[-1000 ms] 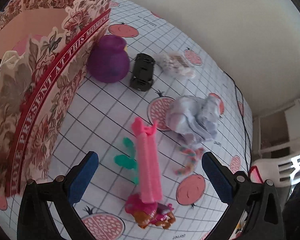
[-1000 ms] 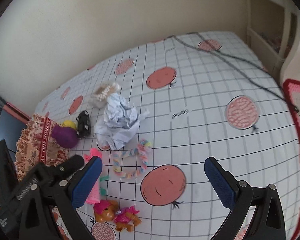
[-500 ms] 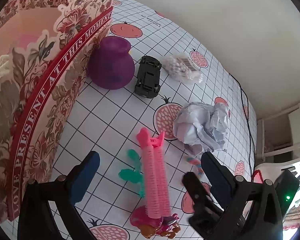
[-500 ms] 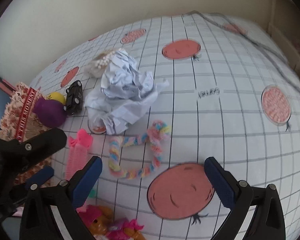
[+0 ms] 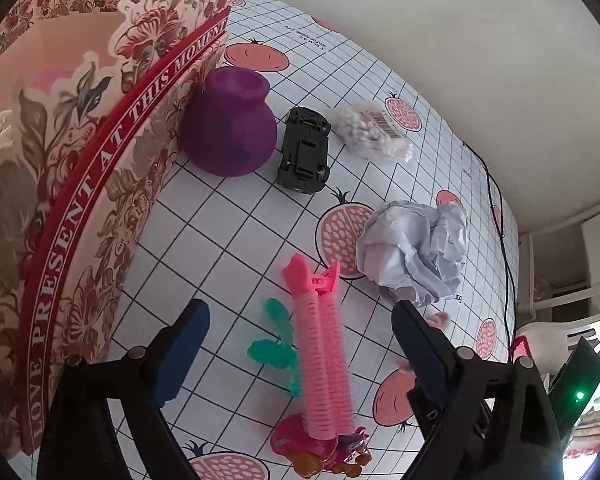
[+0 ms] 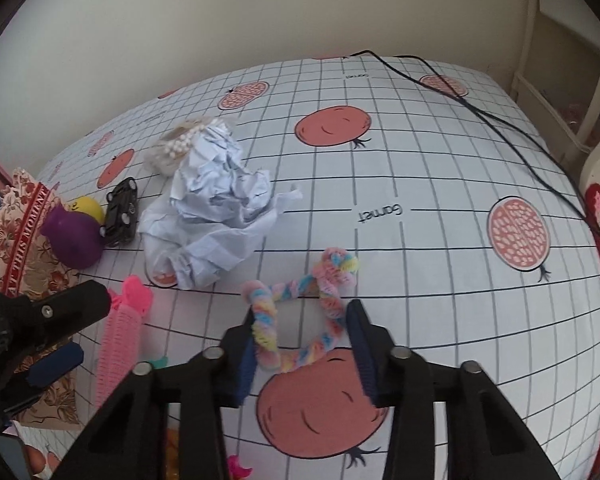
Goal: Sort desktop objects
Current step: 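Grasp the rainbow pipe-cleaner with the right tool while the left tool grasps the pink hair roller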
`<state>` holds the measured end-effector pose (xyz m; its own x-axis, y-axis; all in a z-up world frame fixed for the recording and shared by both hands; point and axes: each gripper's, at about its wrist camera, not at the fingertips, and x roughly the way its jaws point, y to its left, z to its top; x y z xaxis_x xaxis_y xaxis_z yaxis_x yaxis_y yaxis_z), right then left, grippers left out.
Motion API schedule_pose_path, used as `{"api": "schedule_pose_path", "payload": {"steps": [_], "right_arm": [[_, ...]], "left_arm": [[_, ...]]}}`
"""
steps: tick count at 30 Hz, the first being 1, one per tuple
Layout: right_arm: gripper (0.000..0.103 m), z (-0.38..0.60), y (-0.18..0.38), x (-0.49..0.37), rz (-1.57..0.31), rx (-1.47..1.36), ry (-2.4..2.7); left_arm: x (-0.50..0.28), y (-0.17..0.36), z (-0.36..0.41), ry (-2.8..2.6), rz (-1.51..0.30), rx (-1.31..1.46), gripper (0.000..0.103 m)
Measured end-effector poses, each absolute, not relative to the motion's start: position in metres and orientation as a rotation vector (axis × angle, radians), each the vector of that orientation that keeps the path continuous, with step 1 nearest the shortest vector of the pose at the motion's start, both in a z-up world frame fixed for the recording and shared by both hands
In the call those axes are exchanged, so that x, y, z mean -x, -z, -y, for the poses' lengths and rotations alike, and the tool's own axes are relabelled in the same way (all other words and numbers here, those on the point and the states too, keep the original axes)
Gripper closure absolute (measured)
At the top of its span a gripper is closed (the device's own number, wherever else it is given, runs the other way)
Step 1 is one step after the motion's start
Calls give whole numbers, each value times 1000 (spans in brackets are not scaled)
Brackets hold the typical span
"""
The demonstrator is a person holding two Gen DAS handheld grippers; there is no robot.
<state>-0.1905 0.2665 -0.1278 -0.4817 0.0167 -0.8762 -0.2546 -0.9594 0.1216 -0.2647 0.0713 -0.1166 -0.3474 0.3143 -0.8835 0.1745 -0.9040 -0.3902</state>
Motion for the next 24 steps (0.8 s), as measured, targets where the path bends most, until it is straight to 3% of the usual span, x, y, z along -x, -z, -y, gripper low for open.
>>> {"api": "schedule_pose_path", "payload": {"steps": [6, 9, 11, 15, 21, 24], "right_arm": [[75, -281, 129, 189, -443, 1506, -2565], [88, -287, 130, 188, -464, 1504, -2554], [90, -290, 130, 187, -489, 1505, -2557], [92, -294, 130, 185, -525, 1505, -2566], [93, -297, 130, 186, -565, 1506, -2568], [93, -297, 130, 186, -578, 1507, -2569]], "left_arm": [[264, 120, -84, -2428, 564, 1755, 11], [264, 123, -91, -2434, 520, 1764, 11], [264, 125, -94, -2431, 495, 1771, 18], [264, 130, -98, -2425, 471, 1785, 22], [265, 133, -97, -2448, 448, 1791, 46], [264, 134, -94, -2446, 479, 1782, 50]]}}
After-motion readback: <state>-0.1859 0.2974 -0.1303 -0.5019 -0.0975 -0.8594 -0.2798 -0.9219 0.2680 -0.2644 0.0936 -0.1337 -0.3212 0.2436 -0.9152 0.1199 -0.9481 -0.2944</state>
